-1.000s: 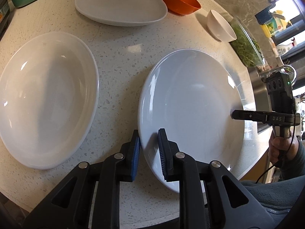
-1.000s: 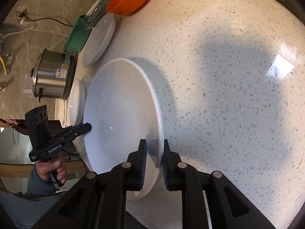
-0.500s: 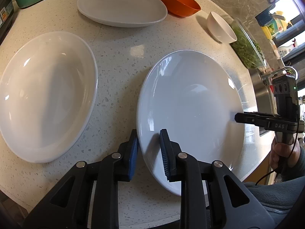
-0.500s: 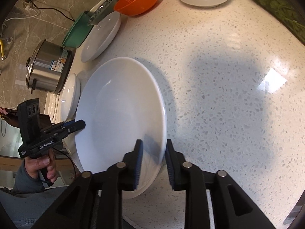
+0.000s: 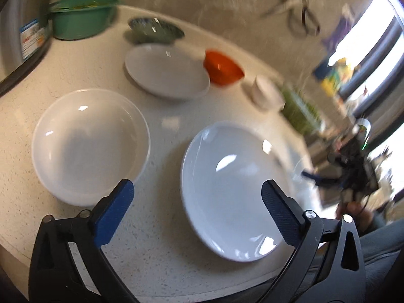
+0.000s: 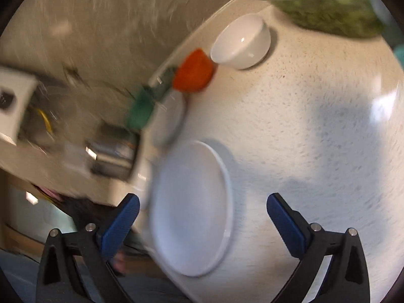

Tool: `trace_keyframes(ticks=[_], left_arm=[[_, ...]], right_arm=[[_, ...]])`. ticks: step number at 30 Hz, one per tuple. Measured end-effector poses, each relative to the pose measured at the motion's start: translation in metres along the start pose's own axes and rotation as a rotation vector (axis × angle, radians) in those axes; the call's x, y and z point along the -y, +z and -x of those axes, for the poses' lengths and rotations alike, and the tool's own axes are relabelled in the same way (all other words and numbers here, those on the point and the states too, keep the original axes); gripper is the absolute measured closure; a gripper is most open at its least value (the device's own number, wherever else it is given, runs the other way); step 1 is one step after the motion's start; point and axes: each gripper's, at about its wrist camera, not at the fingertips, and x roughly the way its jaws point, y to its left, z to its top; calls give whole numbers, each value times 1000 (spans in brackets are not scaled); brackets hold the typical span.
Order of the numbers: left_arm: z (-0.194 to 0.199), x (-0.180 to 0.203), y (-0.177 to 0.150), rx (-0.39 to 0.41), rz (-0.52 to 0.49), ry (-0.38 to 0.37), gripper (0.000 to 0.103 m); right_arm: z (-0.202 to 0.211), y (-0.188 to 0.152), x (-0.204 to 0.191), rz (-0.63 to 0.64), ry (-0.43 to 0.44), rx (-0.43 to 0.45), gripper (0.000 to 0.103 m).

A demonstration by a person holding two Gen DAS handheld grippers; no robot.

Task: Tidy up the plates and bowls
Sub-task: 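Lower the plate onto the counter and open both grippers, then move both grippers to the white plate beside the blue-patterned bowl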

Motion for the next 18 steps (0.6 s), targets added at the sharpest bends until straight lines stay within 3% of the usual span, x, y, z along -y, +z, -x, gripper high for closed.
trace_keyframes(ticks=[8,18], left_arm=[[45,-47,-3,274,228,-8,0],[66,-78,4,342,305,2,0]], right_arm=[[-12,1,-13,-12,68,14,0],[-32,-2,-35,-14,80,-2,0]])
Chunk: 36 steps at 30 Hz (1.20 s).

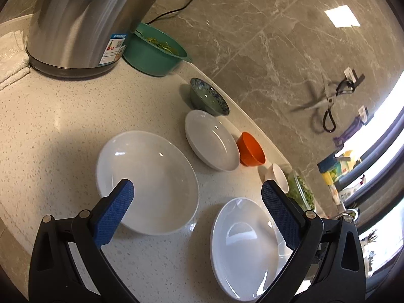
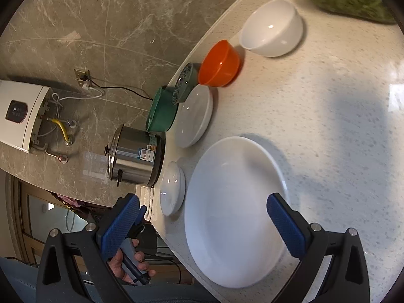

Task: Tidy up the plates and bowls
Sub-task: 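Move both grippers to the white plate beside the blue-patterned bowl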

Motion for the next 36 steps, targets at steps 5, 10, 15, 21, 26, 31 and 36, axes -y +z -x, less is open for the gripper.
trace_keyframes(ticks=[5,10,15,21,26,31,36], left_arm=[[-9,-12,24,-3,15,-18,0],[-29,-12,62,-27,-49,-47,0],[-66,3,125,-108,-196,-144,0],[-144,28,191,-377,-374,-174,0],[-218,26,218,-567,-391,-166,1],[-263,5,217,-670,-302,-194,1],[-287,0,215,-701,-341,-176,2]], right_arm=[[-7,0,-10,-16,9,34,0],[-11,0,-19,-20,-7,75,0],[-13,21,-34,-26,6,142,0],[-36,75,-57,-104,148,183,0],[-70,119,-76,-60,135,186,0],[-121,132,-57,-109,54,67,4],[-153,134,-43,-97,-20,-5,11]])
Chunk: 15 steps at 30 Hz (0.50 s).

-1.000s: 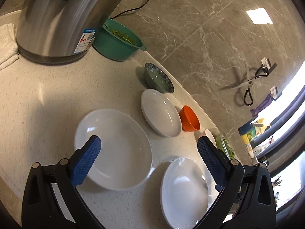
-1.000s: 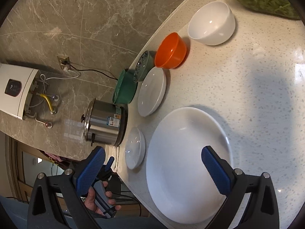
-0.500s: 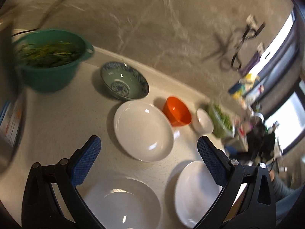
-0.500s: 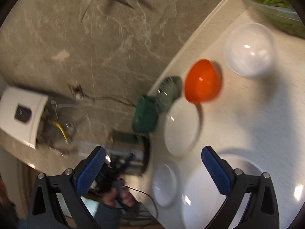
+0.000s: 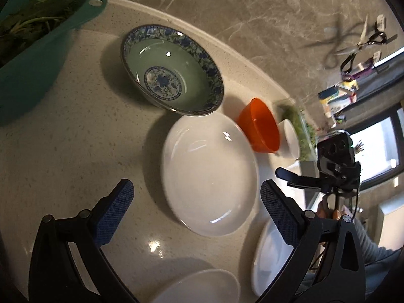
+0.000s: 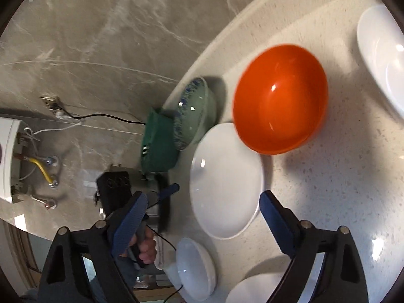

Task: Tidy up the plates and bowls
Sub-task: 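Move both grippers to the white plate beside the blue-patterned bowl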

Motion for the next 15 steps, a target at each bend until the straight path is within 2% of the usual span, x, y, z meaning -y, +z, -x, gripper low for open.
trace_keyframes(ticks=[2,5,8,15], left_arm=[[-9,3,-4,-22,-18,31,5],[-19,5,1,-41,-35,14,16],[-27,6,5,-61,-46,23,32],[-33,4,6,-88,-29,34,33]], right_arm=[[-7,3,4,-12,4,-6,14],[-16,6,7,-11,-25,-28,16],[-25,8,10,-19,-68,-50,22],[-26,10,22,-54,-78,-54,26]])
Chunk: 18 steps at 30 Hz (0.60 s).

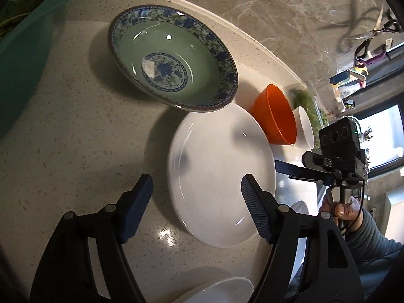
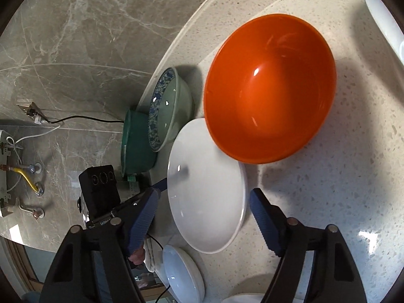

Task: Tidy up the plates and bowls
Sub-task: 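Move both grippers to the white plate beside the blue-patterned bowl, then close the left gripper on that plate's rim while the right gripper closes on it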

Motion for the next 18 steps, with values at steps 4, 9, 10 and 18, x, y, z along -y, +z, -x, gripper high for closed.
trace_keyframes(ticks=[4,9,10,18], left_arm=[[2,-4,-2,-6,9,-3,33],[-7,-8,-2,-38,16,-15,58],[-9,-8,-2,-40,18,-11,63],[-14,-19,-2,-63,51,1,78]], right_arm=[[0,1,3,-13,12,-13,26],[-6,1,5,-5,-16,-48,33],[-6,2,6,-7,-20,-50,37],[-7,3,14,-25,-31,-65,50]])
